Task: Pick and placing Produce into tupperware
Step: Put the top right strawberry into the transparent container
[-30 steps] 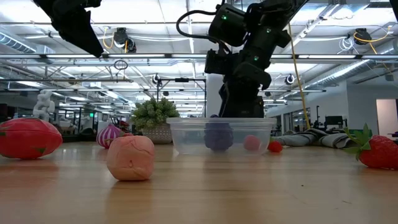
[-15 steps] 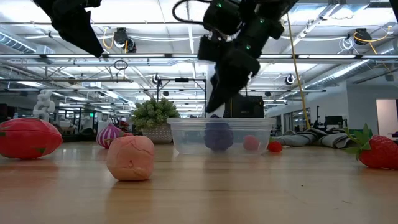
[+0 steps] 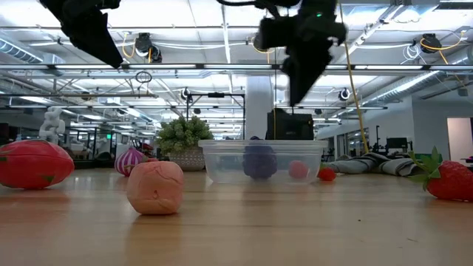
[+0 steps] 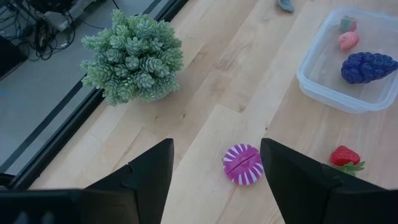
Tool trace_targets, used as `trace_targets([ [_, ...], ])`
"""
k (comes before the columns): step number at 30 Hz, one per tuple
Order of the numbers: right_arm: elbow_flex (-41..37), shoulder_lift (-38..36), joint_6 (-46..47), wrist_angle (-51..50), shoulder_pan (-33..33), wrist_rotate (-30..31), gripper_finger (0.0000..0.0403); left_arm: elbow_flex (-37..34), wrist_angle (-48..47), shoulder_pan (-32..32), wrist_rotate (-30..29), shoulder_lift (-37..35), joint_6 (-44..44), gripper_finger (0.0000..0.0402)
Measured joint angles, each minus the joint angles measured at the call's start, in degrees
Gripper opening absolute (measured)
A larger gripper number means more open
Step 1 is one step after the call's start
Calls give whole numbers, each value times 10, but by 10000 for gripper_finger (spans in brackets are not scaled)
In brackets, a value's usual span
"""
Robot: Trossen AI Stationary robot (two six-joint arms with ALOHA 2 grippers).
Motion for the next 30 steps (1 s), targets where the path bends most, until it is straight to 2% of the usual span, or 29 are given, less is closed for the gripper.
trace_targets([
  [3, -3, -21, 63, -54, 6, 0, 178, 0, 0, 0, 0, 0, 0, 243],
  [11, -112, -80, 149, -32, 21, 0, 178, 0, 0, 0, 0, 0, -2, 243],
  [20, -267, -112, 183, 153, 13, -6, 178, 0, 1, 0, 0, 0, -2, 243],
  [30, -312, -112, 185, 247, 4, -22, 178, 0, 1, 0, 0, 0, -2, 243],
])
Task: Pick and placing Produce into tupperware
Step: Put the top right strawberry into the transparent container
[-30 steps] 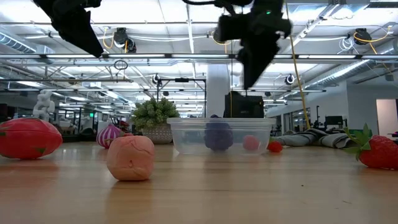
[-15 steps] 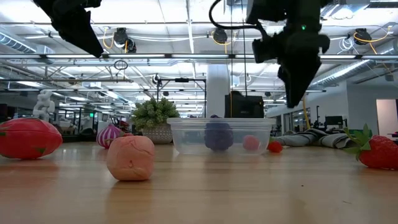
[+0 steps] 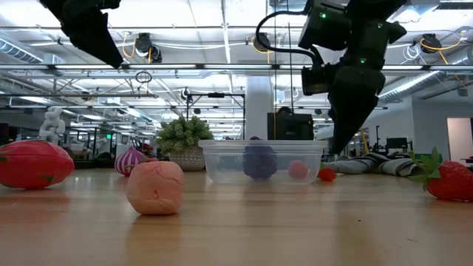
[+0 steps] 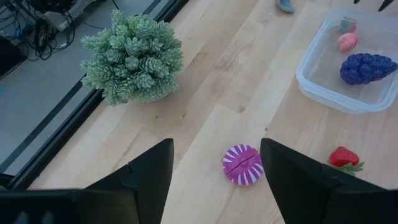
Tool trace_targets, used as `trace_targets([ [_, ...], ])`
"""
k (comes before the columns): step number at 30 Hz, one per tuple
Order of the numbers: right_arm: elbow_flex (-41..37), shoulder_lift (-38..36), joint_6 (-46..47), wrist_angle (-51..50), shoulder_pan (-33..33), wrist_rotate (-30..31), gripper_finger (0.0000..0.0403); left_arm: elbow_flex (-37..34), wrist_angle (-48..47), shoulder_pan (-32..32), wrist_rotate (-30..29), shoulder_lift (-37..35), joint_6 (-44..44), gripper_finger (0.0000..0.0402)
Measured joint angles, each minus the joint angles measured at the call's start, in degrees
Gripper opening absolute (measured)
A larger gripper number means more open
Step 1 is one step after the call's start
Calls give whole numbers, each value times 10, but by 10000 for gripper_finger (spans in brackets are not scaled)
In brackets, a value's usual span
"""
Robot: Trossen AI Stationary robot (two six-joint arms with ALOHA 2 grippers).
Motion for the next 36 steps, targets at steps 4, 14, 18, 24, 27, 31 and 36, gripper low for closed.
trace_targets([
  [4, -7, 0, 4, 17, 0, 0, 178, 0, 0, 0, 0, 0, 2, 243],
  [14, -27, 0, 13, 58, 0, 0, 178, 0, 0, 0, 0, 0, 2, 243],
  [18, -27, 1, 12, 69, 0, 0, 178, 0, 0, 0, 0, 0, 2, 243],
  [24, -27, 13, 12, 73, 0, 0, 178, 0, 0, 0, 0, 0, 2, 243],
  [27, -27, 18, 9, 75, 0, 0, 178, 0, 0, 0, 0, 0, 2, 243],
  [31, -26, 17, 5, 86, -3, 0, 178, 0, 0, 0, 0, 0, 2, 243],
  [36, -26, 17, 1, 86, -8, 0, 178, 0, 0, 0, 0, 0, 2, 244],
])
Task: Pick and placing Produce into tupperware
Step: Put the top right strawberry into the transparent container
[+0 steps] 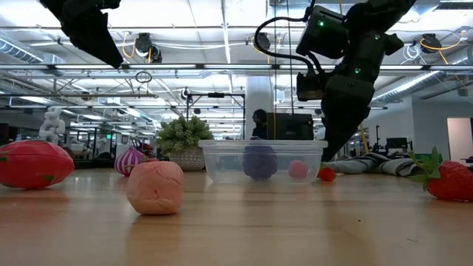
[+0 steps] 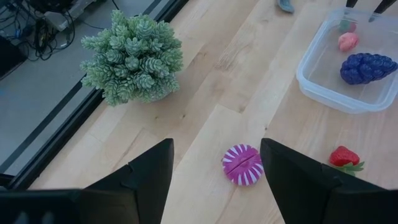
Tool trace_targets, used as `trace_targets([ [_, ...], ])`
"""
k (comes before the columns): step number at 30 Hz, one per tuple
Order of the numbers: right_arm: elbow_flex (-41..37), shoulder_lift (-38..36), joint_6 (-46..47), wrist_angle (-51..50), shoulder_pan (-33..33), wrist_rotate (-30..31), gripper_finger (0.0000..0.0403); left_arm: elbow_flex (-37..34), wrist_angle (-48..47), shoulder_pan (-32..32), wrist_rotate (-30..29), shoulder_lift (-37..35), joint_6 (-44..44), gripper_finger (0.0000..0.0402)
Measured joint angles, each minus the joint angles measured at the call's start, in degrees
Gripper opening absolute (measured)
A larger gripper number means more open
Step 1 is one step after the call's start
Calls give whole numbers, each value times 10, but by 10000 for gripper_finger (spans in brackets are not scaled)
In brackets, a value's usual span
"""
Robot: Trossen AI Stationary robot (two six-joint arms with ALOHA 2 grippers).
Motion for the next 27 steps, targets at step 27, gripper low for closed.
trace_targets([
  [27, -37, 0, 9, 52, 0, 0, 178, 0, 0, 0, 0, 0, 1, 243],
])
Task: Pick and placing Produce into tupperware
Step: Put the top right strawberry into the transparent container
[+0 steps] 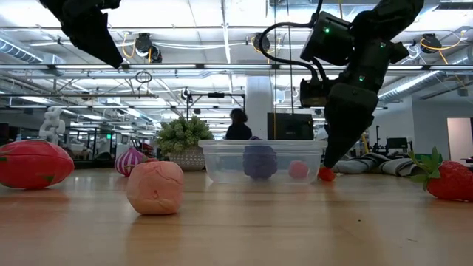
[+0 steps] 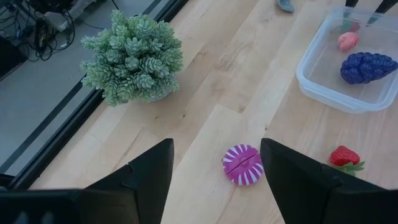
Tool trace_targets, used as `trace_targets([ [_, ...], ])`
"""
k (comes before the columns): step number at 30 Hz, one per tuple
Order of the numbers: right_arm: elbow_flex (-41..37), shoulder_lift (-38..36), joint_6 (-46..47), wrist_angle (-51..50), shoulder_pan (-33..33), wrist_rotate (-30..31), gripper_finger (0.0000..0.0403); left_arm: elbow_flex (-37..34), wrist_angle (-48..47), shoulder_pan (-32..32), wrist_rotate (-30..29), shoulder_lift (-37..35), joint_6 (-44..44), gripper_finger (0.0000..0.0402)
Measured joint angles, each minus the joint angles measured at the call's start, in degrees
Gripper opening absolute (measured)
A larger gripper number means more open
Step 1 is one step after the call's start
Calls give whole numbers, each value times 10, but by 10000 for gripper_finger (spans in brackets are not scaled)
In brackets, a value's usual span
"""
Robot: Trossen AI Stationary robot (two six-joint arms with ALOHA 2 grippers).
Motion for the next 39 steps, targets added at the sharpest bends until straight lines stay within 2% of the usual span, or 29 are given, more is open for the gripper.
trace_targets([
  [15, 0, 0, 11, 0, 1, 0, 180, 0, 0, 0, 0, 0, 0, 243],
  [29, 0, 0, 9, -2, 0, 0, 226, 0, 0, 0, 0, 0, 0, 244],
  [39, 0, 0, 11, 3, 0, 0, 228, 0, 0, 0, 0, 0, 1, 243],
])
